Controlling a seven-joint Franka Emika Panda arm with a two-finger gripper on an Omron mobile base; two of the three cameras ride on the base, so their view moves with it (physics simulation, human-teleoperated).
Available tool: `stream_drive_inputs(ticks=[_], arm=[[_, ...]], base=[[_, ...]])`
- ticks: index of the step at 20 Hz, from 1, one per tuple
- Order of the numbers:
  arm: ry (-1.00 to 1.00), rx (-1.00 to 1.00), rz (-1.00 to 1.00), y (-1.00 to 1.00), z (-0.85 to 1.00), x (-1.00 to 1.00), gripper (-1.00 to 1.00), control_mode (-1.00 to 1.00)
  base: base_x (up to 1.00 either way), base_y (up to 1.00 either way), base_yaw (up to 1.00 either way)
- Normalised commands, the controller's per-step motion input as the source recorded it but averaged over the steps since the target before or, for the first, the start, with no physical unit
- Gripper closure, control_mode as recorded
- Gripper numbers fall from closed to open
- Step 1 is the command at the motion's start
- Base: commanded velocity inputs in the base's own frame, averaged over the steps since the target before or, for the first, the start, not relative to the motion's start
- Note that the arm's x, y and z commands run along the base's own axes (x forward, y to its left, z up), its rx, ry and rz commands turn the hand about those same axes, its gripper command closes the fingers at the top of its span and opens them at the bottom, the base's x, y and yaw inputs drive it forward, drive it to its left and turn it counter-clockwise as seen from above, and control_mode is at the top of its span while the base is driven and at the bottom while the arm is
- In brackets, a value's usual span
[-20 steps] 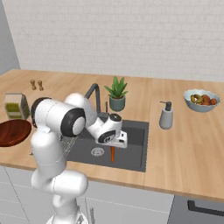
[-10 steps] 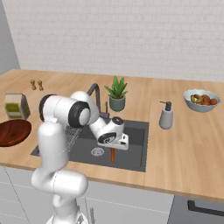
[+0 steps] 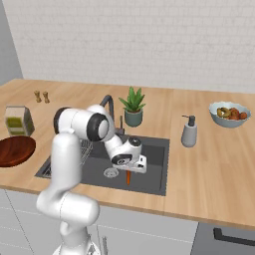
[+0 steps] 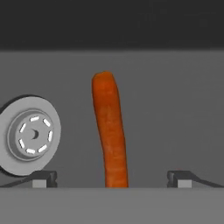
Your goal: Pick the carrot from the sink and place it in the bowl. Then pick the bowl and place it in the microwave. Then close the microwave door and press the start button.
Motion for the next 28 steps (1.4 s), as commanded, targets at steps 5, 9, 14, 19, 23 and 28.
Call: stream_drive_inputs(ticks=[5,9,14,19,23,28], arm=[[0.0,0.0,0.0,0.02,-0.29,0.2,-1.0,-1.0],[0.0,0.0,0.0,0.16,-0.24,0.2,-1.0,-1.0],[0.0,0.0,0.0,0.04,-0.23,0.15,-1.0,-1.0],[0.0,0.0,0.0,0.0,-0.26,0.12,1.0,-1.0],[0.0,0.0,0.0,0.01,-0.28,0.06,1.0,-1.0],[0.0,0.0,0.0,-0.01,-0.12,-0.01,1.0,-1.0]], base=[[0.0,0.0,0.0],[0.0,0.0,0.0],[0.0,0.0,0.0],[0.0,0.0,0.0],[0.0,0.0,0.0],[0.0,0.0,0.0]])
